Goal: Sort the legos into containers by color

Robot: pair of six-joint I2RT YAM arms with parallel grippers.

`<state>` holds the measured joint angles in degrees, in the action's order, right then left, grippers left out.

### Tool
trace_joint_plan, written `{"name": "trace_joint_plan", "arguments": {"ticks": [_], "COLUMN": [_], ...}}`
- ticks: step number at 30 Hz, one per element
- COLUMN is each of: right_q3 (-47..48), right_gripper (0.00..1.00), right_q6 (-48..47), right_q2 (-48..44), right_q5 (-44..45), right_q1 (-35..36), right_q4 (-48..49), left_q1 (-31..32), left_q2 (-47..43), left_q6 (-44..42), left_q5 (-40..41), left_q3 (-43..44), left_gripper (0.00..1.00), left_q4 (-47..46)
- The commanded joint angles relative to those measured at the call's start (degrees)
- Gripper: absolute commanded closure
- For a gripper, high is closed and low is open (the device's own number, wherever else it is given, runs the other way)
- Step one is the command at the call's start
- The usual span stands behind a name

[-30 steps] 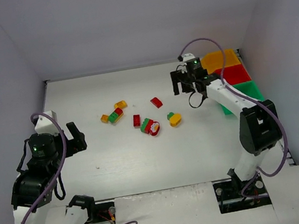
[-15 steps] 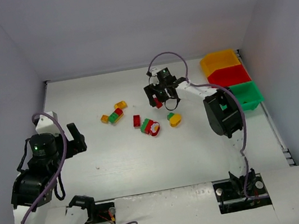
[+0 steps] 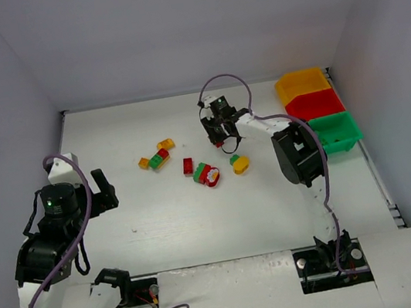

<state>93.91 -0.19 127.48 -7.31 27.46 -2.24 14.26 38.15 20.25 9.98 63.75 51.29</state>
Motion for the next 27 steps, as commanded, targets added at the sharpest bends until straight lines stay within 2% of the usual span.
{"name": "trace_joint_plan", "arguments": {"ticks": [1, 5, 11, 16, 19, 22, 24, 25, 27], "right_q3": [1.5, 0.0, -3.0, -5.4, -6.1, -6.1, -4.9, -4.3, -2.9], "right_gripper": [1.00, 1.00, 1.00, 0.98, 0.96, 0.88, 0.77, 0.68, 0.62], "right_q6": [-1.4, 0.1, 6.3, 13.6, 16.4, 17.1, 17.1, 16.7, 16.4], "right_q2": [-3.7, -8.2, -15.5, -18.6, -18.7, -17.8, -16.6, -16.2, -15.5], "right_q5": [4.8, 12.5, 20.7, 24.5, 25.1, 24.4, 22.9, 21.9, 21.7], "right_q1": [-0.4, -3.7, -17.1, -27.0, -30.4, -33.0, -34.3, -34.8, -34.8], "right_q4": [1.7, 1.7, 1.7, 0.6, -0.7, -0.9, -1.4, -1.5, -2.2], "left_q1": [0.2, 0.2, 0.2, 0.2, 0.2, 0.2, 0.2, 0.2, 0.2], "left_q2": [1.5, 2.2, 3.0, 3.6, 3.8, 3.8, 3.9, 3.9, 4.0], "left_q6": [0.9, 1.5, 2.3, 2.6, 2.7, 2.4, 2.3, 2.2, 2.2], "left_q5": [0.7, 0.3, -0.2, -0.7, -0.7, -0.7, -0.7, -0.7, -0.6], "left_q3": [2.2, 2.3, 1.7, 1.4, 1.6, 1.6, 1.7, 1.8, 1.8], "left_gripper": [0.14, 0.15, 0.14, 0.14, 0.14, 0.14, 0.14, 0.14, 0.15], "left_q4": [-1.6, -2.4, -3.6, -3.9, -4.0, -4.1, -4.1, -4.1, -4.1]}}
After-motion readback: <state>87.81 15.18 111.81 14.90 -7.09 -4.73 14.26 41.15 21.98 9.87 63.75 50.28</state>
